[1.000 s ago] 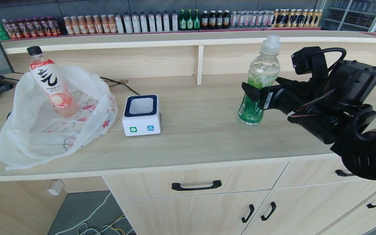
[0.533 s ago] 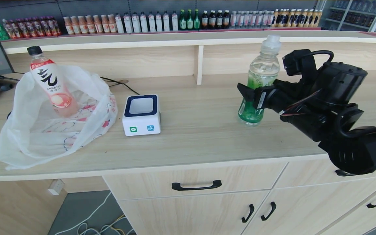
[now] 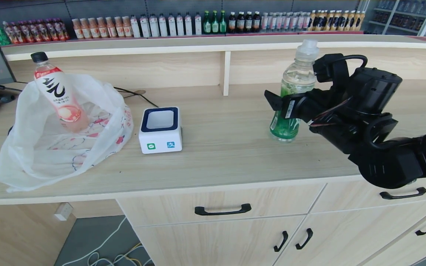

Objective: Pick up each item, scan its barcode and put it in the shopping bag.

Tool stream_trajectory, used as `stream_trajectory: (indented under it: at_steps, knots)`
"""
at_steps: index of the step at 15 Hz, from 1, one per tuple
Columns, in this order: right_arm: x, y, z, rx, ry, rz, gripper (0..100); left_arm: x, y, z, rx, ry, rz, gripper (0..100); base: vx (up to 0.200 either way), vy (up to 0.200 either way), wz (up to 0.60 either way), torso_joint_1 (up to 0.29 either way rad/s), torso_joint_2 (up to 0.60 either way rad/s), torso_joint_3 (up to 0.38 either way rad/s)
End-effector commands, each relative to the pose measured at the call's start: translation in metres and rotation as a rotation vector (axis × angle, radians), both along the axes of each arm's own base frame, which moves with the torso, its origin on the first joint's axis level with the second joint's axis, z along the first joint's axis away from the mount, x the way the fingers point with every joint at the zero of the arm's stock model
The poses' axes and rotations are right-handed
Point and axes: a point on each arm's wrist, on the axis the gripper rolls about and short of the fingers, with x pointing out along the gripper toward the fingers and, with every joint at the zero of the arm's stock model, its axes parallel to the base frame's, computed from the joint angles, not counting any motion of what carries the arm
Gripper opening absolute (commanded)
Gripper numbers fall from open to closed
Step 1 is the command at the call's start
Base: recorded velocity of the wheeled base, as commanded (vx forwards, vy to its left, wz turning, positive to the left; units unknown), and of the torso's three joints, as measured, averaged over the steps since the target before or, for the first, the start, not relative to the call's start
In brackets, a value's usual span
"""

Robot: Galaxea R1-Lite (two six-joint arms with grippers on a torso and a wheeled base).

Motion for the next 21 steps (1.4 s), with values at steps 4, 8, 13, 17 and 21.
stream_trajectory:
  at_steps: [4, 8, 13, 17, 21]
  knots:
    - [0.001, 0.001, 0.000, -0.002, 0.000, -0.001, 100, 0.000, 0.000, 0.000, 0.000, -0.001, 0.001, 100, 0.000, 0.000, 0.00, 0.000, 0.00, 0.000]
    - [0.001, 0.001, 0.005, 0.007, -0.018, 0.002, 0, 0.000, 0.000, 0.000, 0.000, -0.001, 0.001, 100, 0.000, 0.000, 0.00, 0.000, 0.00, 0.000]
    - [-0.002, 0.000, 0.010, 0.011, -0.030, 0.013, 0, 0.000, 0.000, 0.000, 0.000, -0.001, -0.001, 100, 0.000, 0.000, 0.00, 0.000, 0.00, 0.000]
    - [-0.006, -0.002, 0.013, 0.013, -0.036, 0.016, 0, 0.000, 0.000, 0.000, 0.000, -0.001, 0.001, 100, 0.000, 0.000, 0.00, 0.000, 0.00, 0.000]
    - [-0.011, -0.002, 0.020, 0.019, -0.050, 0.022, 0, 0.000, 0.000, 0.000, 0.000, -0.001, 0.001, 100, 0.000, 0.000, 0.00, 0.000, 0.00, 0.000]
